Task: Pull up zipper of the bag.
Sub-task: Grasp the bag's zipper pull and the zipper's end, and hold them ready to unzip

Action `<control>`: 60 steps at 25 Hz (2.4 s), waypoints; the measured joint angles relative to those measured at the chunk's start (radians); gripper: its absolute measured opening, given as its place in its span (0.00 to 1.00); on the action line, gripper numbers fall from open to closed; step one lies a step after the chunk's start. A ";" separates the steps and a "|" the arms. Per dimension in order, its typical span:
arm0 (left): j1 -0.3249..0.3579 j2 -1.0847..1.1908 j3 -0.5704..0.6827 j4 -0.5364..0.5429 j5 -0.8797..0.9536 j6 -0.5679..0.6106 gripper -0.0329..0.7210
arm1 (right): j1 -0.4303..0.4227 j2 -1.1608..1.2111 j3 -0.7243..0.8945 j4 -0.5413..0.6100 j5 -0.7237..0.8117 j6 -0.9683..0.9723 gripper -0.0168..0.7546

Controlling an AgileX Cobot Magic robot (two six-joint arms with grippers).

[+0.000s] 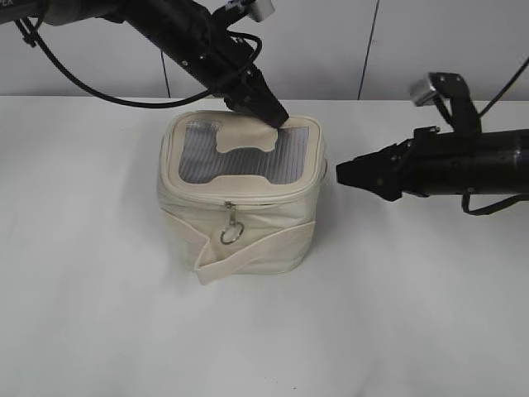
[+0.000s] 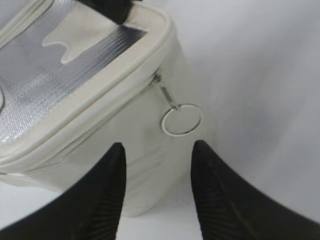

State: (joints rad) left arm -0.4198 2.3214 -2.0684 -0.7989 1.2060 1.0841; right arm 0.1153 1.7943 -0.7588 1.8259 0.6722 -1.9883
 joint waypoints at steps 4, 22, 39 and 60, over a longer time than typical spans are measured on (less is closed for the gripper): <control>0.000 0.000 0.000 0.000 -0.002 -0.006 0.09 | 0.070 0.033 -0.028 -0.001 -0.064 -0.054 0.47; 0.000 0.000 0.000 0.006 -0.012 -0.010 0.09 | 0.125 0.178 -0.187 -0.001 -0.136 -0.057 0.45; 0.000 0.000 0.000 0.014 -0.025 -0.057 0.09 | 0.129 -0.010 -0.065 -0.191 -0.194 0.212 0.03; -0.013 0.000 0.000 0.035 -0.069 -0.233 0.09 | 0.375 -0.128 -0.005 -0.385 -0.192 0.499 0.03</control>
State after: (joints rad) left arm -0.4323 2.3214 -2.0684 -0.7643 1.1365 0.8514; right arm 0.4902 1.6668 -0.7638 1.4411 0.4805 -1.4898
